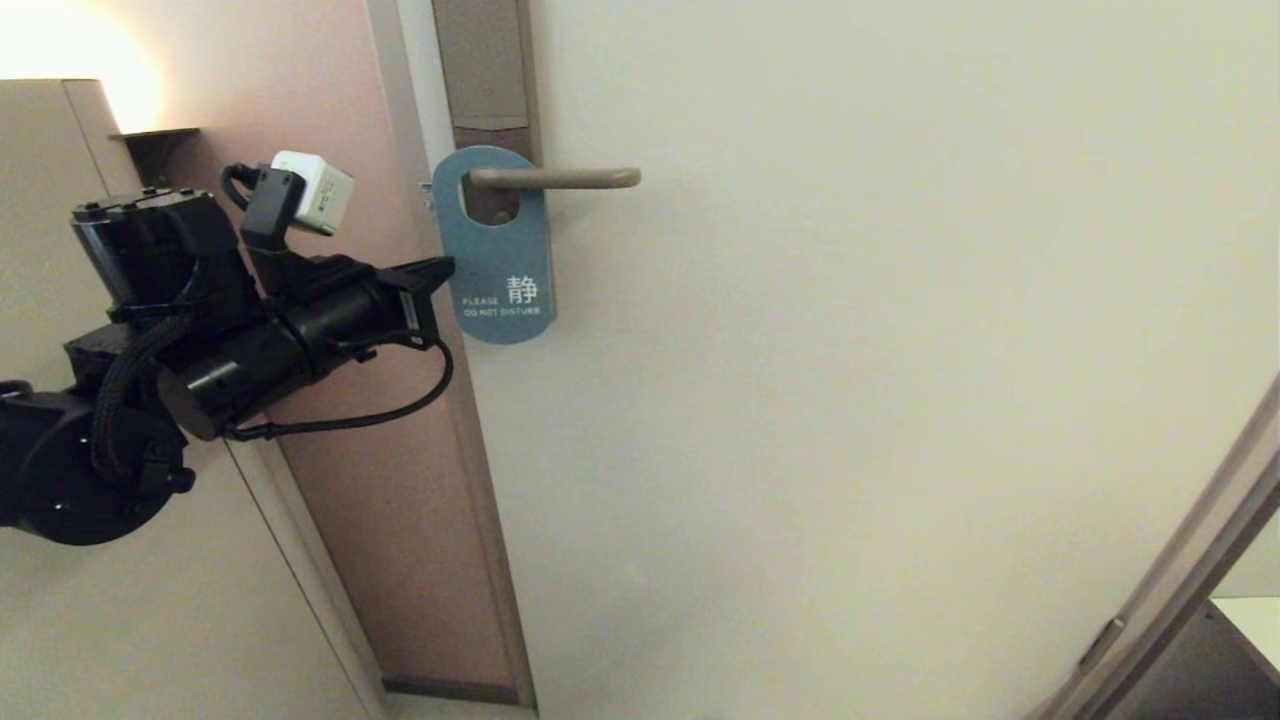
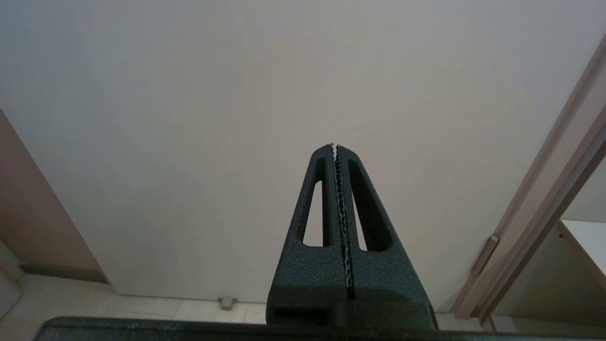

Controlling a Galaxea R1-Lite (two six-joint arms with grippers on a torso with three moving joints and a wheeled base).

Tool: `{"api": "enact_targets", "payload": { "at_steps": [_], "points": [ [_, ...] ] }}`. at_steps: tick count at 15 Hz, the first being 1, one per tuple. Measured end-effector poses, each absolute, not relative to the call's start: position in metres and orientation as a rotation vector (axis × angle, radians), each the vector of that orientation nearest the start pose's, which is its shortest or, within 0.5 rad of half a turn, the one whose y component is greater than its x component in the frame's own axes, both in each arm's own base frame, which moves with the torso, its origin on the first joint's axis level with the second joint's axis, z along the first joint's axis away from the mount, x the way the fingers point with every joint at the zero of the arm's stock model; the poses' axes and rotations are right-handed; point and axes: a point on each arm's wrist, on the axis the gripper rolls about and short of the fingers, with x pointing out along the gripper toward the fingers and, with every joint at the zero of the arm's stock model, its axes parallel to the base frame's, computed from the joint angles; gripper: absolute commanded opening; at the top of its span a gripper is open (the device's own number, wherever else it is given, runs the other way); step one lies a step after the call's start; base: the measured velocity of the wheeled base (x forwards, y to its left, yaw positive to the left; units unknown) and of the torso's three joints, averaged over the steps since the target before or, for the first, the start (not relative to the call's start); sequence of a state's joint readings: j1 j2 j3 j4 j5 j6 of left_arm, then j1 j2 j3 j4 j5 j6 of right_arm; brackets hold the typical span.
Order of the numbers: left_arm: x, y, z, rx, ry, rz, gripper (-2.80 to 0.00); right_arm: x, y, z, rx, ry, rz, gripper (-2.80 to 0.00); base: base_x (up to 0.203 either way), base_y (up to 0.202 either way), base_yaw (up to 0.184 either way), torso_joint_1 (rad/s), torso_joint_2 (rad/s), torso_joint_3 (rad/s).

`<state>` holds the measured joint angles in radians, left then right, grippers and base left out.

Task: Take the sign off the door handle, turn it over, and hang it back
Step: Hang the sign back with the other side facing out

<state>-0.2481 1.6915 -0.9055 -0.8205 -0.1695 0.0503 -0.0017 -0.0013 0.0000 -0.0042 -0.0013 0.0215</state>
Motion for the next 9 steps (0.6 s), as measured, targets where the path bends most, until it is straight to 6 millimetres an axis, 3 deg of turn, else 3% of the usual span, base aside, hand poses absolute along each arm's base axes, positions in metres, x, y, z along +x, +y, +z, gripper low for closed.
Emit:
{"api": "enact_targets", "payload": {
  "at_steps": [9],
  "points": [
    [0.312,-0.064,0.239,0.048,-0.074,-0.357,-2.80,-0.023,0.000,0.076,0.021,-0.006,-0.004,-2.80,0.000,0.000,0.000,0.000,0.00,0.000]
  ]
}}
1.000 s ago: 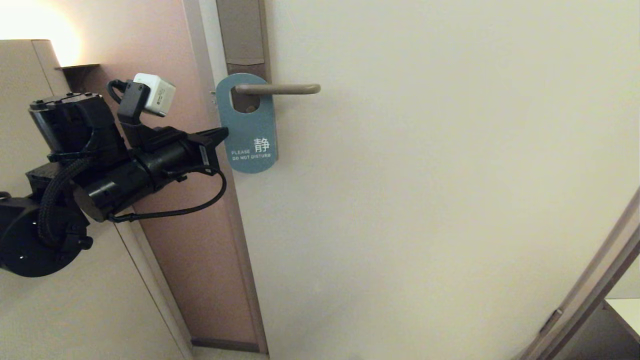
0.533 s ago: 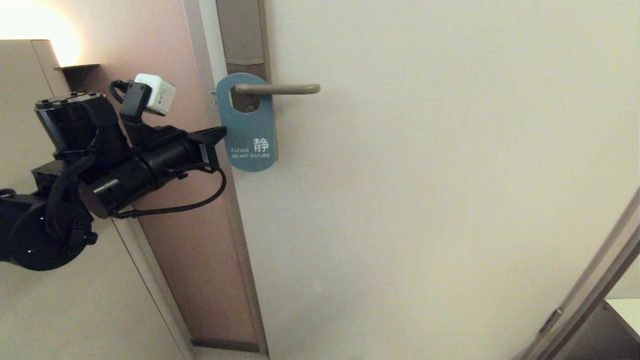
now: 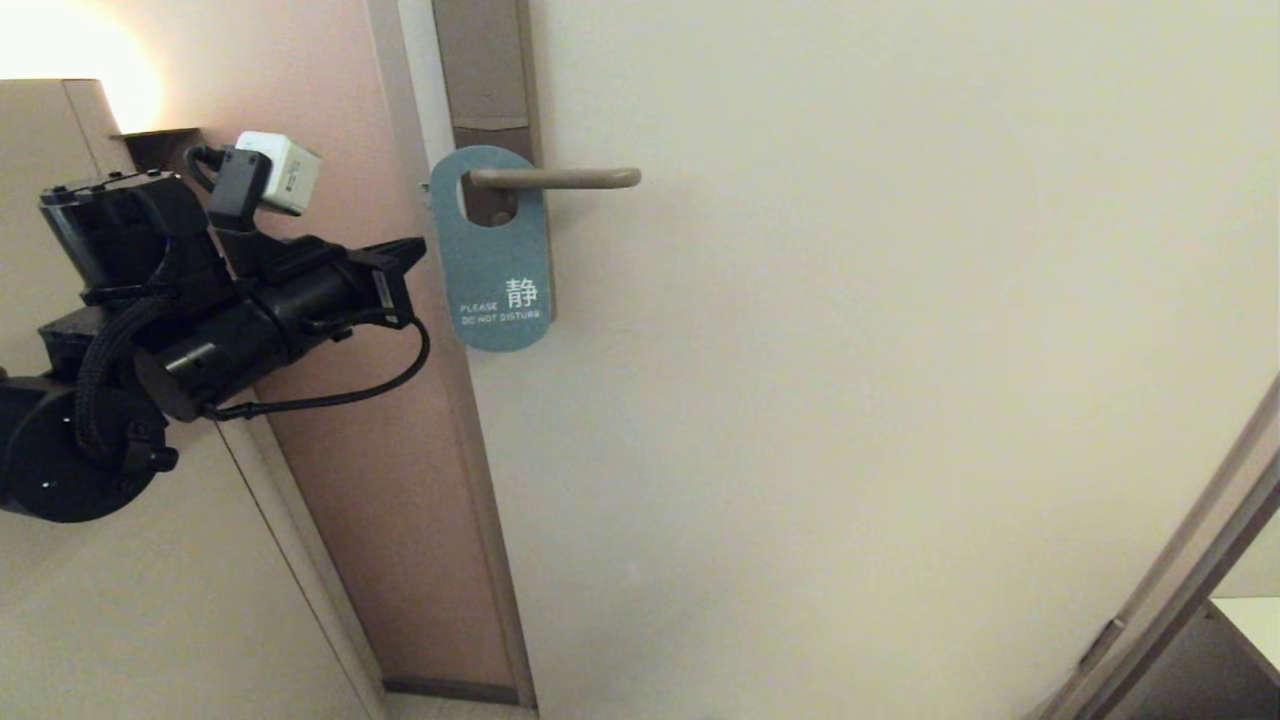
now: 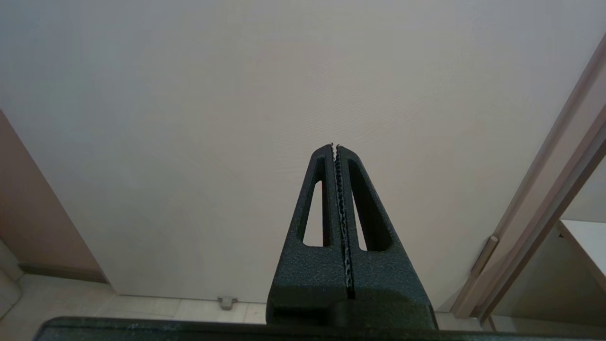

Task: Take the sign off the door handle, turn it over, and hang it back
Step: Hang the sign back with the other side facing out

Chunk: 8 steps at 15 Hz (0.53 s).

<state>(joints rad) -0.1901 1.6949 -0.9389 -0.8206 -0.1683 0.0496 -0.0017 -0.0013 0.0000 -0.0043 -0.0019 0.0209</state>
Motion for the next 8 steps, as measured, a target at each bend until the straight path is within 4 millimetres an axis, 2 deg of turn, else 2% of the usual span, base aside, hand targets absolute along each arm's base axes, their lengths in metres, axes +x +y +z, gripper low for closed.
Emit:
{"api": "enact_targets", "payload": {
  "at_steps": [5,8],
  "points": [
    [0.310,-0.060,0.240,0.049,-0.076,-0.347,-2.80,-0.023,0.000,0.076,0.021,-0.006,-0.003,-2.80,0.000,0.000,0.000,0.000,0.00,0.000],
    [0.301,-0.058,0.241,0.051,-0.071,-0.350,-2.80,-0.023,0.000,0.076,0.021,-0.005,-0.003,-2.80,0.000,0.000,0.000,0.000,0.00,0.000]
  ]
}}
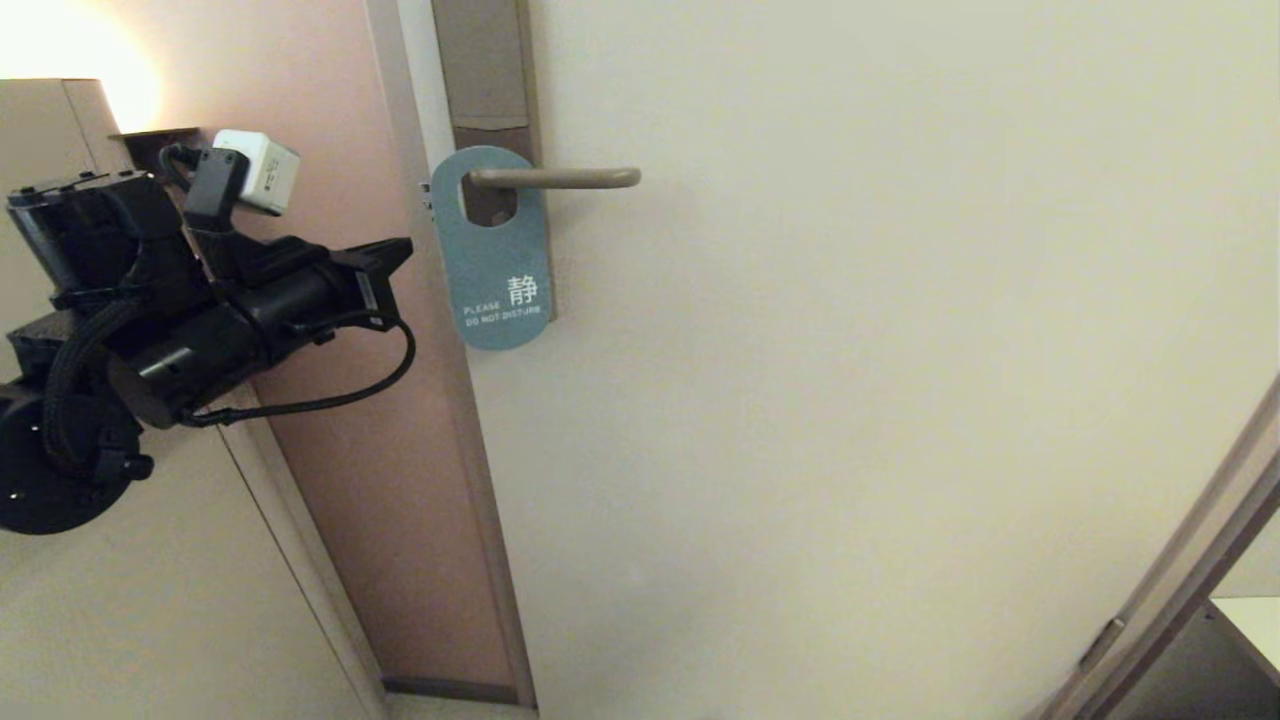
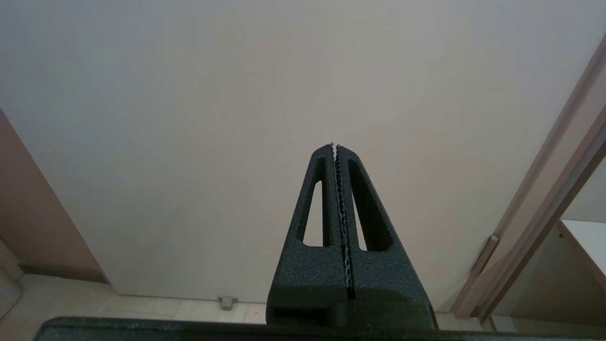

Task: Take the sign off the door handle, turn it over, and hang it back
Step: Hang the sign back with the other side facing out

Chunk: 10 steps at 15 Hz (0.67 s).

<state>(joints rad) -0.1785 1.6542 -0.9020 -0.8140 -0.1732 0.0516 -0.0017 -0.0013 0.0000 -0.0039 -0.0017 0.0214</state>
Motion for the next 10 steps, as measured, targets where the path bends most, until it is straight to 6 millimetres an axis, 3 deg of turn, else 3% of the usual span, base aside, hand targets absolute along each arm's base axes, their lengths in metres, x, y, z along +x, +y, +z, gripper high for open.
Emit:
{"api": "enact_targets", "payload": {
  "at_steps": [10],
  "points": [
    [0.206,-0.047,0.245,0.093,-0.014,-0.418,-2.80,-0.023,0.000,0.076,0.021,-0.005,-0.003,-2.80,0.000,0.000,0.000,0.000,0.00,0.000]
  ]
}}
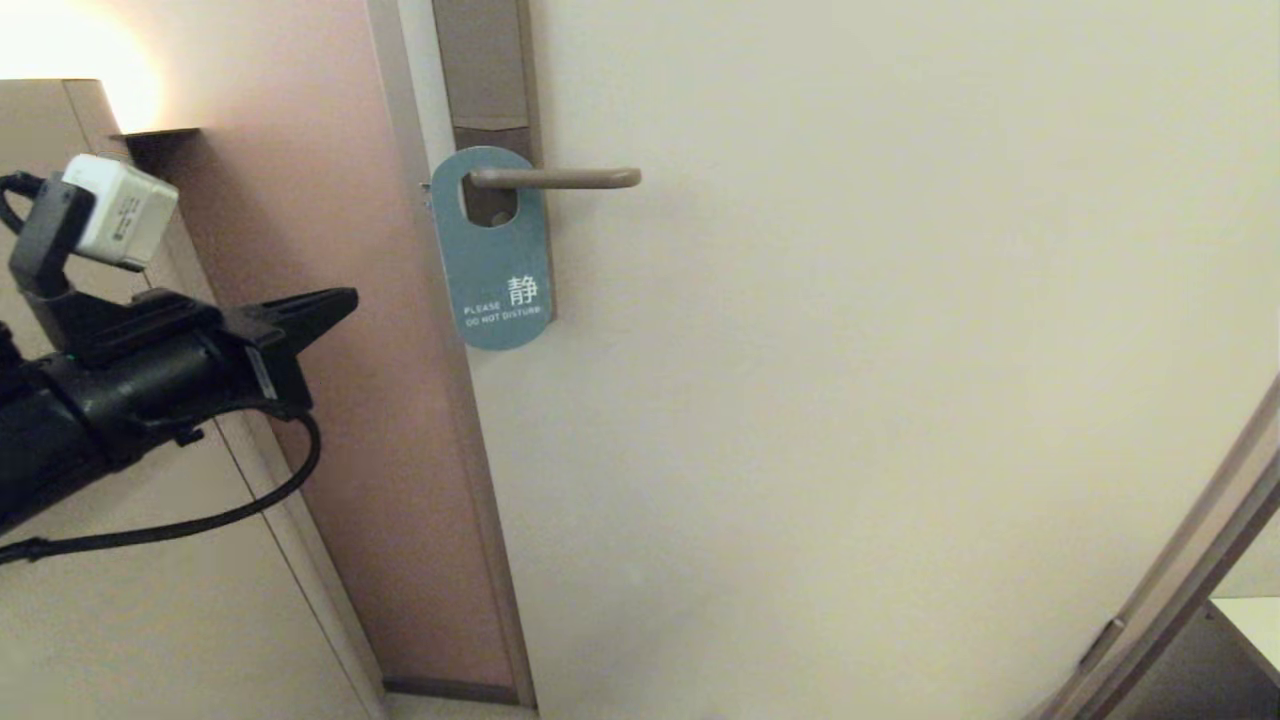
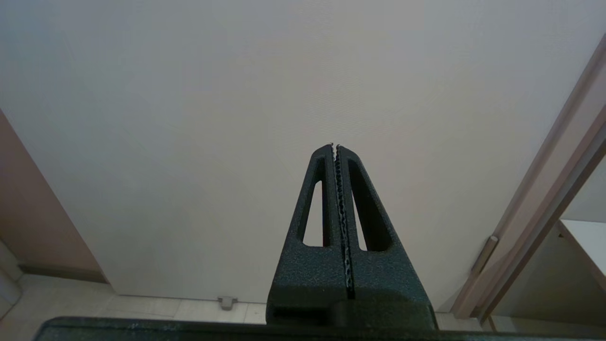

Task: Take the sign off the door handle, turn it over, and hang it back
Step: Hang the sign back with the other side facing out

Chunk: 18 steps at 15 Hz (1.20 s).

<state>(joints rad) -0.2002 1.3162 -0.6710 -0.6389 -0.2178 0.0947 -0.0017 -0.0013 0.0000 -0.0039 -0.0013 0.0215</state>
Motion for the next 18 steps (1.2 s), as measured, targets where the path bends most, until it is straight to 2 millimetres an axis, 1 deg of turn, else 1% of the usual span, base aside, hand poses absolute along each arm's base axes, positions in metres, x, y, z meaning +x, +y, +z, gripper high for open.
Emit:
{"api": "enact_targets", "payload": {
  "at_steps": [2,3,5,7,11,15,18],
  "points": [
    [0.185,-0.049,0.245,0.087,0.030,-0.488,-2.80,-0.023,0.000,0.076,0.021,-0.005,-0.003,-2.80,0.000,0.000,0.000,0.000,0.00,0.000],
    [0.178,-0.051,0.245,0.082,0.043,-0.518,-2.80,-0.023,0.000,0.076,0.021,-0.006,-0.004,-2.80,0.000,0.000,0.000,0.000,0.00,0.000],
    [0.173,-0.057,0.247,0.073,0.035,-0.554,-2.80,-0.023,0.000,0.076,0.021,-0.005,-0.004,-2.80,0.000,0.000,0.000,0.000,0.00,0.000],
    [0.178,-0.062,0.250,0.057,0.009,-0.572,-2.80,-0.023,0.000,0.076,0.021,-0.006,-0.004,-2.80,0.000,0.000,0.000,0.000,0.00,0.000],
    [0.209,-0.073,0.254,0.053,-0.074,-0.567,-2.80,-0.023,0.000,0.076,0.021,-0.005,-0.003,-2.80,0.000,0.000,0.000,0.000,0.00,0.000],
    [0.247,-0.082,0.250,0.052,-0.050,-0.540,-2.80,-0.023,0.000,0.076,0.021,-0.006,-0.003,-2.80,0.000,0.000,0.000,0.000,0.00,0.000],
    [0.274,-0.080,0.249,0.053,-0.045,-0.502,-2.80,-0.023,0.000,0.076,0.021,-0.006,-0.003,-2.80,0.000,0.000,0.000,0.000,0.00,0.000]
  ]
}}
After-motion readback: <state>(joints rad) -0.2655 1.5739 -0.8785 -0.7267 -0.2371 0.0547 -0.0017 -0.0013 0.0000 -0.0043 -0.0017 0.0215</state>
